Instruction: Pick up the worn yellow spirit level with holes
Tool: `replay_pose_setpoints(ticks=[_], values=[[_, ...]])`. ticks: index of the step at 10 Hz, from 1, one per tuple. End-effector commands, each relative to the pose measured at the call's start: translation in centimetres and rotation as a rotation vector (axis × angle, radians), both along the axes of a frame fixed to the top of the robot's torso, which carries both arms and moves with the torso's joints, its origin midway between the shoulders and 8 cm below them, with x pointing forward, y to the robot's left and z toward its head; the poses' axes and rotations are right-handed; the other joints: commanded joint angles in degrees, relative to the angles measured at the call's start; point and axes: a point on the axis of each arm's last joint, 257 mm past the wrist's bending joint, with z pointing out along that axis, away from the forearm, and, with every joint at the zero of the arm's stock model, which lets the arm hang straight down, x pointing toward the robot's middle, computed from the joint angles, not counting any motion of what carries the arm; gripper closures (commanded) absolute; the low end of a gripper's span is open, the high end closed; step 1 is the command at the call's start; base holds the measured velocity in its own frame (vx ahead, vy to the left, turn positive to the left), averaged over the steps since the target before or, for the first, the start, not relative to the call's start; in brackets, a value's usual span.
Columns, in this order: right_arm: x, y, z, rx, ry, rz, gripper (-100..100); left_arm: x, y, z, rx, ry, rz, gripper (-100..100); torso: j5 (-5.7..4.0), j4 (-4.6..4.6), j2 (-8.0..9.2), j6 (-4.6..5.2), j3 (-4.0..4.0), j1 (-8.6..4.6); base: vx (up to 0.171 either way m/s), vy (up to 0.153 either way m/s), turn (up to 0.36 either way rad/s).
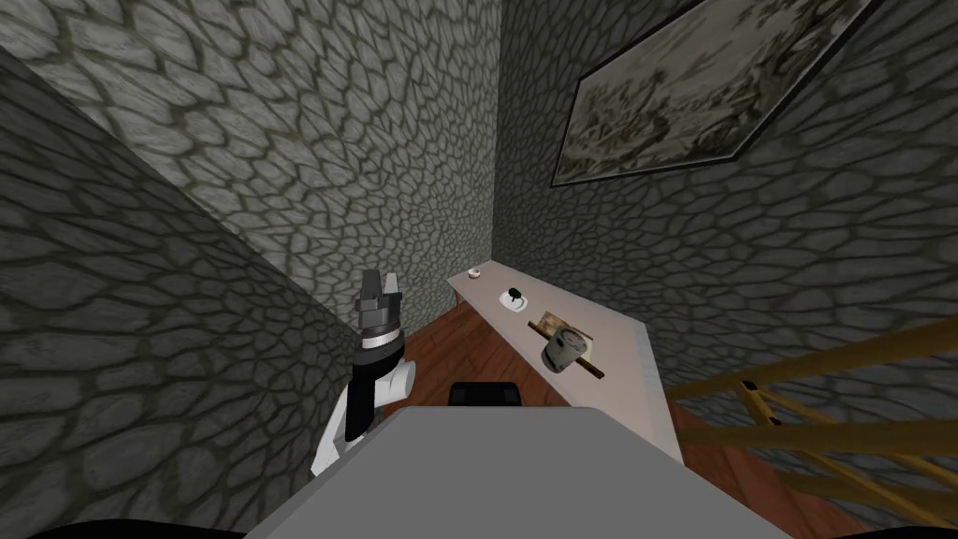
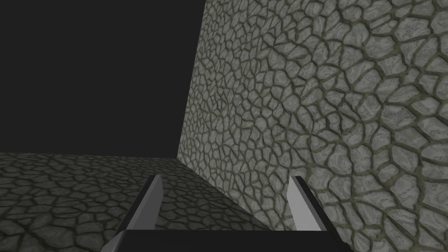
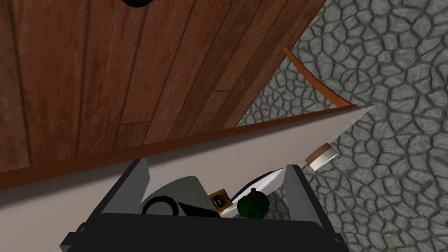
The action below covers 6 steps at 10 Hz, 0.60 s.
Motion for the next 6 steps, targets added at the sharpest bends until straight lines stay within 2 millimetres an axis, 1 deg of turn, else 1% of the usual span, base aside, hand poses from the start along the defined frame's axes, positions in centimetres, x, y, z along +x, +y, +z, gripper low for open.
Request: replay_pose_setpoints(ticks=[1,2,3,4,5,6], values=[[-2.7,-1.6,-1.1,-0.039,0.063,0.048,-100,0.0,0.0,0.0,0.0,0.0,0.0,0,0.0,0.0,0.0,0.0,0.0,0.0,0.026,0.017,0.354],[-3.5,-2.3,-1.6,-0.05,0.085,0.04,-100,0.0,0.0,0.0,0.0,0.0,0.0,0,0.0,0.0,-0.04,-0.06,-0.01,0.01,0.029,0.004,0.177],[-5.2,-3.2,-2.1,-0.076,0.123,0.088,-100,0.0,0.0,0.0,0.0,0.0,0.0,0,-0.01,-0.01,-0.04,0.01,-0.02,-0.01,0.035,0.011,0.388],[-6.2,-4.0,-2.5,-0.088,0.146,0.079,-100,0.0,0.0,0.0,0.0,0.0,0.0,0,0.0,0.0,-0.07,-0.06,-0.04,-0.01,0.027,-0.002,0.18],[-6.5,-4.2,-2.7,-0.092,0.154,0.076,-100,0.0,0.0,0.0,0.0,0.0,0.0,0,-0.01,-0.01,-0.04,0.02,-0.03,-0.02,0.008,-0.002,-0.044],[-8.5,-5.6,-3.2,-0.122,0.201,0.119,-100,0.0,0.0,0.0,0.0,0.0,0.0,0,-0.01,0.0,0.02,0.03,0.01,-0.01,0.013,0.006,0.281]])
